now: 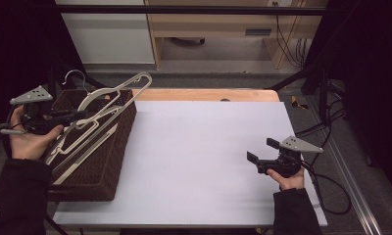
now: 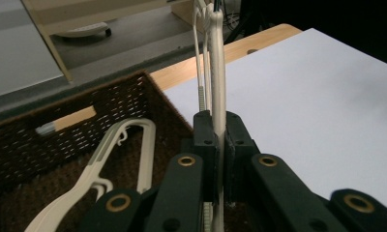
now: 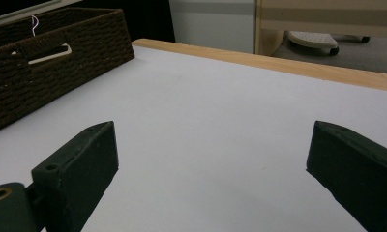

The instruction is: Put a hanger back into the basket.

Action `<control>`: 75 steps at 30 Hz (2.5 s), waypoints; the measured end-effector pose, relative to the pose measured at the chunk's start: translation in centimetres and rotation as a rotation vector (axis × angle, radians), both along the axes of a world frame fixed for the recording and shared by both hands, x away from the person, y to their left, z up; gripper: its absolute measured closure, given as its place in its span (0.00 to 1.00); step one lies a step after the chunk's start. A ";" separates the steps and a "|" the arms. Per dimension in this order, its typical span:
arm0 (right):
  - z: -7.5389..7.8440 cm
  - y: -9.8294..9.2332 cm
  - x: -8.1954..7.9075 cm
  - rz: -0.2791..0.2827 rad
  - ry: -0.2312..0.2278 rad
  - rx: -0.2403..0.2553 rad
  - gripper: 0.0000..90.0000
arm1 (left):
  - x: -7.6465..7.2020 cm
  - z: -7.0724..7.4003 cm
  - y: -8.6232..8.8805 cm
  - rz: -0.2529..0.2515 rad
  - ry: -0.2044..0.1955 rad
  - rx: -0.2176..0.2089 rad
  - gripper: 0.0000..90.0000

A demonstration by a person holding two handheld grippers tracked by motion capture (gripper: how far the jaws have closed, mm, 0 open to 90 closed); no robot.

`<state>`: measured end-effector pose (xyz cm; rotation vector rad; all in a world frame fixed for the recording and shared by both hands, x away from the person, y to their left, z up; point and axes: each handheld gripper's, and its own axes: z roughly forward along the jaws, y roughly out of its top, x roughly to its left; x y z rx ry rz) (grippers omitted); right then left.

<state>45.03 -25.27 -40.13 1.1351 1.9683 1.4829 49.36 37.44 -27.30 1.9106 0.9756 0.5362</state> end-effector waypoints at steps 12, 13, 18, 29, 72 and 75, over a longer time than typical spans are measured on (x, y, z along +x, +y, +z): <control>0.0 0.0 0.0 -0.002 -0.002 -0.001 0.05 | 0.6 -2.2 4.5 0.095 0.040 0.022 0.96; 0.0 0.0 0.0 0.001 0.003 -0.001 0.05 | 0.6 -2.4 4.9 0.101 0.045 0.021 0.96; -0.1 0.0 0.1 -0.003 0.008 0.001 0.05 | 0.4 -3.1 6.0 0.102 0.050 0.010 0.96; -0.2 0.1 0.1 0.000 0.014 -0.002 0.05 | 0.1 -4.3 7.1 0.098 0.098 0.040 0.96; -0.4 0.3 0.2 0.007 0.016 0.000 0.05 | -1.1 -9.3 5.6 0.339 0.112 -0.049 0.40; -0.3 0.3 0.1 0.005 0.016 0.002 0.05 | -2.2 -8.3 3.7 0.260 0.046 -0.106 0.29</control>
